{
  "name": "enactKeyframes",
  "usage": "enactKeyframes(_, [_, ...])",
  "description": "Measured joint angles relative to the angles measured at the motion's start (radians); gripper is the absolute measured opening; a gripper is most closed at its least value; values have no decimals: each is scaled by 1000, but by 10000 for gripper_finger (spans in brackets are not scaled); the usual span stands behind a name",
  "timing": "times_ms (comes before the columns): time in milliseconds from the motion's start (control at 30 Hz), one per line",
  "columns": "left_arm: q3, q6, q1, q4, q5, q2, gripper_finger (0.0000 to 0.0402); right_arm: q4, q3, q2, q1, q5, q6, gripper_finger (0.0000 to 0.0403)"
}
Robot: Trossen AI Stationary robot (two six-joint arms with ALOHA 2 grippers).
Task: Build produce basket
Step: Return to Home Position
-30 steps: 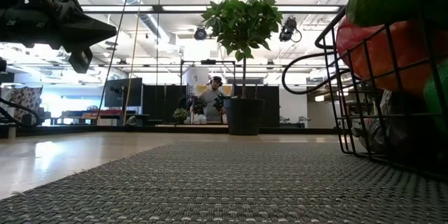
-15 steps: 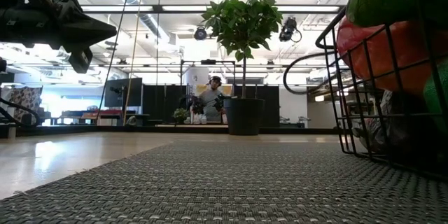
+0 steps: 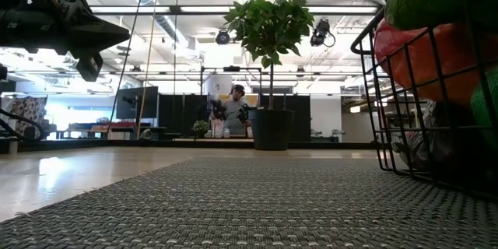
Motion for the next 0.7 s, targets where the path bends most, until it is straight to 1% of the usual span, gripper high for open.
enactKeyframes(100, [0,0,0,0,0,0,30,168,-1,-14,10,-4,-111,7])
enactKeyframes(233, [0,0,0,0,0,0,34,485,-39,-21,11,-3,-192,7])
enactKeyframes(333, [0,0,0,0,0,0,38,803,-102,-35,2,8,-193,7])
enactKeyframes(400, [0,0,0,0,0,0,38,999,-163,-46,-13,6,-161,7])
enactKeyframes(500, [0,0,0,0,0,0,35,1227,-253,-74,-38,0,-108,7])
enactKeyframes(600, [0,0,0,0,0,0,31,1350,-338,-131,-60,-19,-64,6])
enactKeyframes(700, [0,0,0,0,0,0,29,1374,-415,-231,-80,-26,-23,6])
